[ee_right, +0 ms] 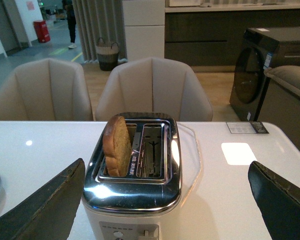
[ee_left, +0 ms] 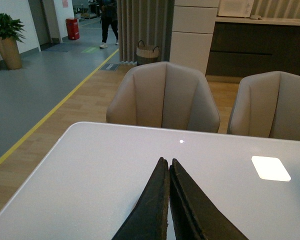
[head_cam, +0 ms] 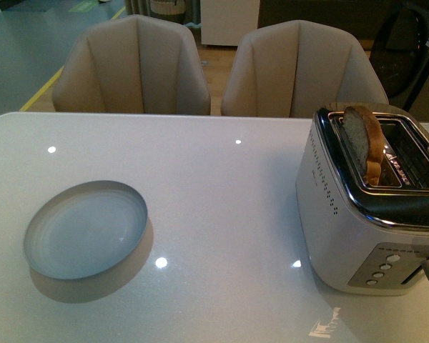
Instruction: Left arm holds plate, right arm toasts bread
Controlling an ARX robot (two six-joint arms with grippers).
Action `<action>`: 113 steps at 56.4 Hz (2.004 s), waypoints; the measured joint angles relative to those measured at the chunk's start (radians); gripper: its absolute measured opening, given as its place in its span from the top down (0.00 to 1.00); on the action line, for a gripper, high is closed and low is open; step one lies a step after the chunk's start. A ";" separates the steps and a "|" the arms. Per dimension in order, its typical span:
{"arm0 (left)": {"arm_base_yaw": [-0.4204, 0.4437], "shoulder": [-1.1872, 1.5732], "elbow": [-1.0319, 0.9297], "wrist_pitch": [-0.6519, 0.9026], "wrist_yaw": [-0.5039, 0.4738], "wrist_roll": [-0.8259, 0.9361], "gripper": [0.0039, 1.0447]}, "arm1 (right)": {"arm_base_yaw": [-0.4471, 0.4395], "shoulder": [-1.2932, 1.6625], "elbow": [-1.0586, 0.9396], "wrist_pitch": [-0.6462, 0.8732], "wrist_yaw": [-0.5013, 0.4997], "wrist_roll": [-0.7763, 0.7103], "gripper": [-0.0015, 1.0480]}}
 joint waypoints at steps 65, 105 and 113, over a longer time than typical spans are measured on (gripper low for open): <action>0.000 -0.556 0.000 -0.539 0.000 0.002 0.97 | 0.000 0.000 0.000 0.000 0.000 0.000 0.09; 0.000 -0.692 0.000 -0.672 0.000 0.003 0.41 | 0.000 0.000 0.000 0.000 0.000 0.000 0.09; 0.000 -0.692 0.000 -0.672 0.000 0.003 0.05 | 0.000 0.000 0.000 0.000 0.000 0.000 0.09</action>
